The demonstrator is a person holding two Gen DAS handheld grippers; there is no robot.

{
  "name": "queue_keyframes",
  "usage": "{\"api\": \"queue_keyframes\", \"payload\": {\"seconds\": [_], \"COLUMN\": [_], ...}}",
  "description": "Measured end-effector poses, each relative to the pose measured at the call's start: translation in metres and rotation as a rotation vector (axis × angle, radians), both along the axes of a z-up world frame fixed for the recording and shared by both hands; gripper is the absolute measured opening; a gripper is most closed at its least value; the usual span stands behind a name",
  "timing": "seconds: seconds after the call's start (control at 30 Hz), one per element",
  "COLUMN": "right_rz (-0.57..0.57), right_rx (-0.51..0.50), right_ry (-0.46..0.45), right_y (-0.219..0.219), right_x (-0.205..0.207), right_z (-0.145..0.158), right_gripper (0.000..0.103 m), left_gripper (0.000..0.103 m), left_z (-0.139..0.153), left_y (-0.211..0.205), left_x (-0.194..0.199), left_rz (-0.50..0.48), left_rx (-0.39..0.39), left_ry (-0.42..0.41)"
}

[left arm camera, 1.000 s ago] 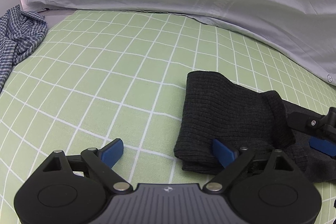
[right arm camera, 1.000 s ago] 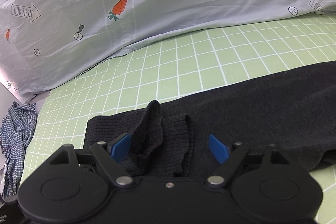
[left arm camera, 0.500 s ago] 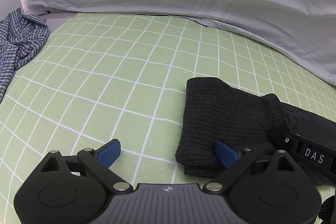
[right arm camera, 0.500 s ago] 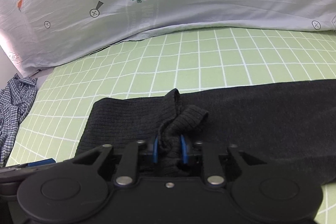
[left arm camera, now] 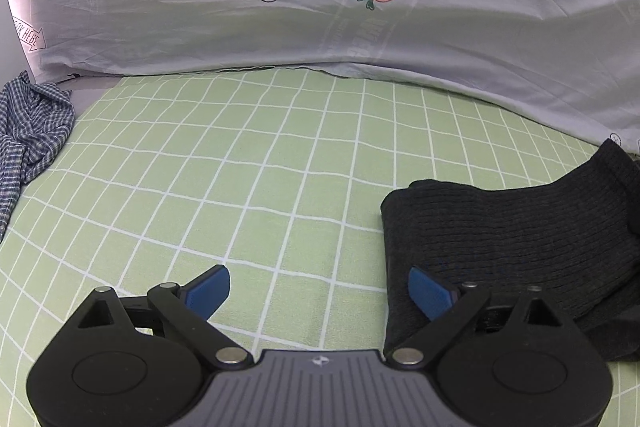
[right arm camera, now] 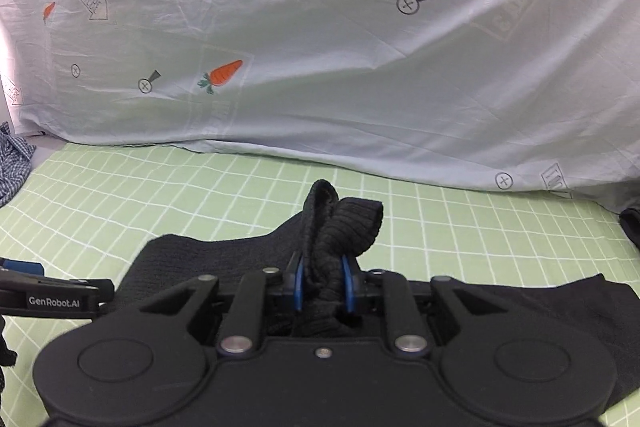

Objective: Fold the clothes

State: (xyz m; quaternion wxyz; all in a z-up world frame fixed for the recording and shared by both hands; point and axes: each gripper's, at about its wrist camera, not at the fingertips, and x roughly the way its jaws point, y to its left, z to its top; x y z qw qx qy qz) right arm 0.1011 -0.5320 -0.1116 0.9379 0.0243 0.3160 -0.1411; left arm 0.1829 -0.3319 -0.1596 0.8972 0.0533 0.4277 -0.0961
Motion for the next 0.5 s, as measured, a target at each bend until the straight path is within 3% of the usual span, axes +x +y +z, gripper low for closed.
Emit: {"api": "queue_keyframes", "payload": {"seconds": [0.2,0.33,0.4,0.5], "right_rz": [-0.050,-0.063,-0.082,-0.121], "right_rx": [0.066,0.081,0.076,0.107], "right_ry": [0.130,0.113,0.116,0.124], "right_y": [-0.034,-0.038,-0.042,-0.055], "right_x": [-0.010,-0.018,-0.019,-0.022], "right_z": [-0.051,-0.065,-0.066,-0.067], "right_gripper": [0.028,0.035,0.054,0.073], "left_gripper": [0.096,0.096,0.097,0.096], "left_z": [-0.017,-0.017,-0.017,-0.017], "left_y": [-0.012,-0.014,-0.017,-0.024], "left_x": [-0.004,-0.002,-0.002,-0.002], "left_rz": [-0.006,-0.032,-0.043,-0.068], "left_rx": [0.072,0.125,0.148,0.197], "left_ry": [0.015,0.012,0.008,-0.004]}}
